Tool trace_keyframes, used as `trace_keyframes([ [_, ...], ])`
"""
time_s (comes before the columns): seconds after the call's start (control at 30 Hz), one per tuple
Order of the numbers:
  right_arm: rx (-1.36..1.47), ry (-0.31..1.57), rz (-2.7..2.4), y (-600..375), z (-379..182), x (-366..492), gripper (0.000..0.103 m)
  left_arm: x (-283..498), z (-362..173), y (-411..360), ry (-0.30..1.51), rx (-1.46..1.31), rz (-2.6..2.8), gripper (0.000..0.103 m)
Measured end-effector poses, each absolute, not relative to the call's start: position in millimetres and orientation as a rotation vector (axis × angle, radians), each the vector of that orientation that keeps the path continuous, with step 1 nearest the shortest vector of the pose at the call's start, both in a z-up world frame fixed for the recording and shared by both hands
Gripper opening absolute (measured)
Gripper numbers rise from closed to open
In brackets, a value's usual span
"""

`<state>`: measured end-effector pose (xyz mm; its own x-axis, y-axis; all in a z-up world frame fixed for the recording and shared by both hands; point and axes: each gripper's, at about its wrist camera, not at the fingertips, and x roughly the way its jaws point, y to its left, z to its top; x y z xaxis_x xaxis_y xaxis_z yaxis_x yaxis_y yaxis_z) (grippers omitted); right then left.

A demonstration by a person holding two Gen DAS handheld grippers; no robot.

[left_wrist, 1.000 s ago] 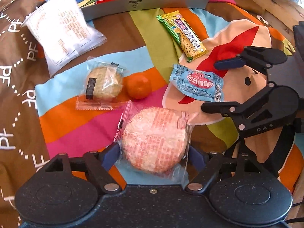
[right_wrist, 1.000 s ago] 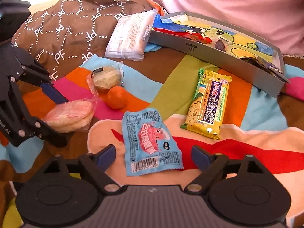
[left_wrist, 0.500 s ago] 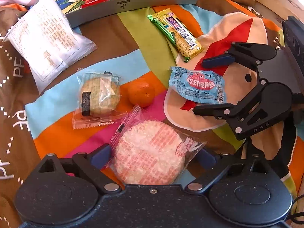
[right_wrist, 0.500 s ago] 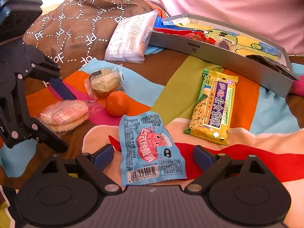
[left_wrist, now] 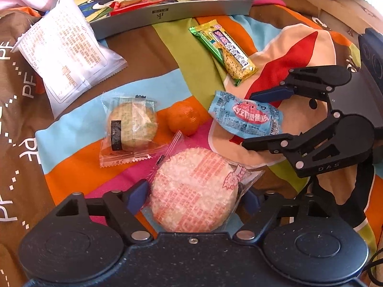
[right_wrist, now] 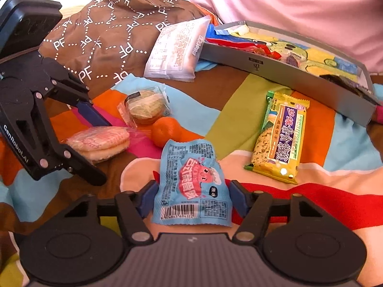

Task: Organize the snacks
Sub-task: 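Close the left gripper on the pink cake while the right grasps the blue candy packet, then lift and carry the pink cake over the tray with the left gripper while the right carries the blue packet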

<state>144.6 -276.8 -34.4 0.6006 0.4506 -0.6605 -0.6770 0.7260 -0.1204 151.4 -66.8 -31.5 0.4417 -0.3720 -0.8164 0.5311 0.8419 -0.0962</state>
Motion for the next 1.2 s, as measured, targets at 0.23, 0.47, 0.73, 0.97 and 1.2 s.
trace_keyframes([
  [0.23, -0.362, 0.653, 0.658, -276.5, -33.2, 144.1, 0.067, 142.6, -29.3, -68.0, 0.931, 0.169, -0.54, 0.072],
  [0.47, -0.38, 0.638, 0.636, -273.2, -32.2, 139.0, 0.066, 129.0, -26.5, -69.7, 0.873, 0.187, -0.514, 0.069],
  [0.73, -0.562, 0.528, 0.602, -256.2, -34.4, 117.5, 0.064, 112.8, -24.7, -69.0, 0.83, 0.19, -0.476, 0.069],
  [0.97, -0.754, 0.4, 0.576, -241.3, -42.1, 97.1, 0.063, 105.4, -20.7, -66.6, 0.787, 0.175, -0.44, 0.069],
  [1.2, -0.846, 0.29, 0.536, -232.6, -46.0, 88.3, 0.063, 103.1, -10.5, -63.4, 0.727, 0.131, -0.4, 0.069],
])
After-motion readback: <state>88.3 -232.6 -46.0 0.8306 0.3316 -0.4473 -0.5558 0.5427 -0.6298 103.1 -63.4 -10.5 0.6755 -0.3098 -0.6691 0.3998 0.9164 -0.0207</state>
